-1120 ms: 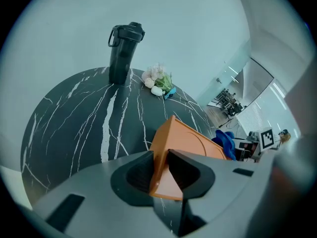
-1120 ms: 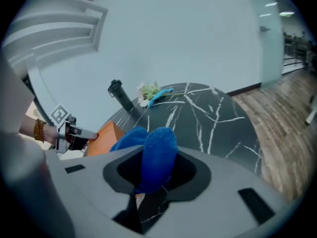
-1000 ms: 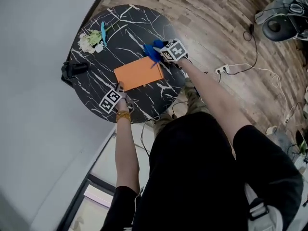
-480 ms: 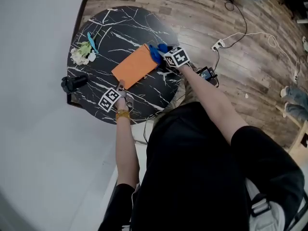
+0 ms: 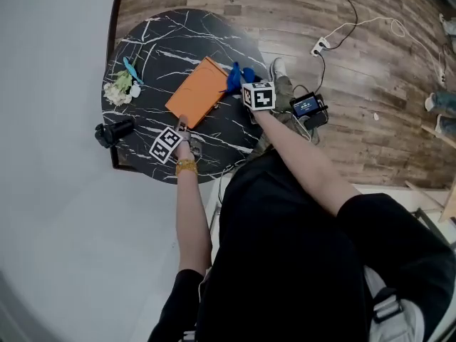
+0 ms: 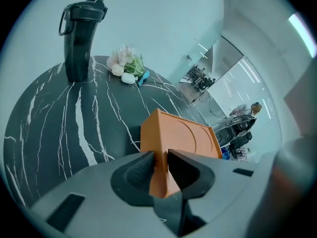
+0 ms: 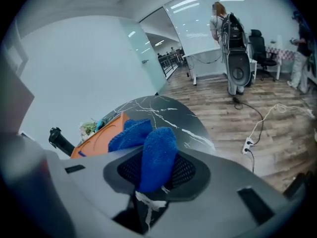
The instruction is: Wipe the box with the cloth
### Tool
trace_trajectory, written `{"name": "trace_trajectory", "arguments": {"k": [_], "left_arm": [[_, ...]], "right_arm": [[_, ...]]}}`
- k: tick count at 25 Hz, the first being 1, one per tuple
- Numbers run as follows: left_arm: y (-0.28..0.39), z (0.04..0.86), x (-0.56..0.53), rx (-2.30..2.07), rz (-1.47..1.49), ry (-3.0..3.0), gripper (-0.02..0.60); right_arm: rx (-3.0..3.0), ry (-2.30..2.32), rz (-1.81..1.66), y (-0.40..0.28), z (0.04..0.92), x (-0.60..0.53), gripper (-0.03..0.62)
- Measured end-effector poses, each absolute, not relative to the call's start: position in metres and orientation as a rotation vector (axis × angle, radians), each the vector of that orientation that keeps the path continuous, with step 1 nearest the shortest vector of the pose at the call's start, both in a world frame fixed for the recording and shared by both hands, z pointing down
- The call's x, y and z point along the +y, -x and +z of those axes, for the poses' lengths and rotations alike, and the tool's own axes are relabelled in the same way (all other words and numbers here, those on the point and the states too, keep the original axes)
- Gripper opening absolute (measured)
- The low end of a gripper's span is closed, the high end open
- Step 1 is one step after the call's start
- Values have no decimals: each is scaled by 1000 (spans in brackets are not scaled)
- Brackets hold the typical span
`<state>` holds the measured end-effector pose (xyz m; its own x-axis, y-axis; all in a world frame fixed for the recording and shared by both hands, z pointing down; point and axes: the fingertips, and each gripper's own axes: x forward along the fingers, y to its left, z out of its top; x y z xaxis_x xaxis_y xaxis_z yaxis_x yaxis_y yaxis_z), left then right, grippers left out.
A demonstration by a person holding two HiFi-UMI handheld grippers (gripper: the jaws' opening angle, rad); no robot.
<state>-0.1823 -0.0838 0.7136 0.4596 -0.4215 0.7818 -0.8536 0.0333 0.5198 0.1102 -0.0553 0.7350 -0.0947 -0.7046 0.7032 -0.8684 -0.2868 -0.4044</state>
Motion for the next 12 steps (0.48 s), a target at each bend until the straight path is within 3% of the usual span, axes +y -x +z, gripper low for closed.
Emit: {"name": "trace_trajectory", "arguments": {"k": [12], "left_arm": [[183, 713, -86, -1098, 520, -1674, 89]], "right_arm": [[-1996, -1516, 975, 15, 721, -34, 106]]}}
